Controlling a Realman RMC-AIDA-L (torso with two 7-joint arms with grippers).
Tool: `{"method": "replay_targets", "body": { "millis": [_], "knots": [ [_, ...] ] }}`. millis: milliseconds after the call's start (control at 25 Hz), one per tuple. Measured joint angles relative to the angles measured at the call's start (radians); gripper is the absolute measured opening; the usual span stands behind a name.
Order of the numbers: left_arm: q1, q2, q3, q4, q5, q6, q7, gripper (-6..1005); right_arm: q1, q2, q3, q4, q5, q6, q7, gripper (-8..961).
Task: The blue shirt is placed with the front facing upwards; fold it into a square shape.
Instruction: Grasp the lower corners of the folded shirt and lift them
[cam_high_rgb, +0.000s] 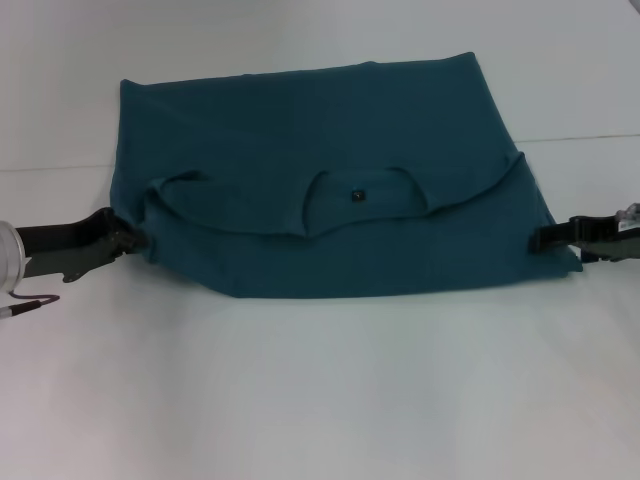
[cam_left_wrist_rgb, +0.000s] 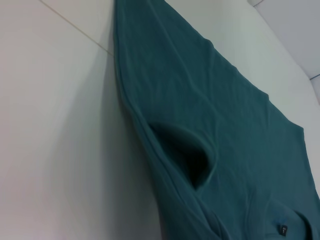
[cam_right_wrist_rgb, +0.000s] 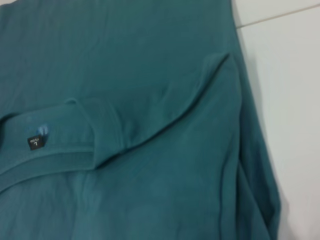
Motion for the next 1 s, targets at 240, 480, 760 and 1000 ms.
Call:
{"method": "replay_targets", "body": {
  "millis": [240,480,760,1000],
  "knots": [
    [0.002,-0.001,0.000,0.000,-0.004,-0.001,0.000,56,0.018,0.012,-0.028,0.036,0.004,0.045,0.000,761],
    [0.003,-0.001,0.000,0.000,-0.004,-0.002,0.000,56,0.023,0.015,-0.019,0.027,0.022,0.041,0.020,757],
    [0.002,-0.001,0.000,0.000,-0.004,-0.002,0.000,56,0.026,0.006,-0.028,0.028,0.024,0.030,0.019,753],
    [0.002,0.001,0.002,0.000,-0.004,0.002,0.000,56,0.026,0.001,-0.028,0.027,0.022,0.028,0.023,605]
  ]
}}
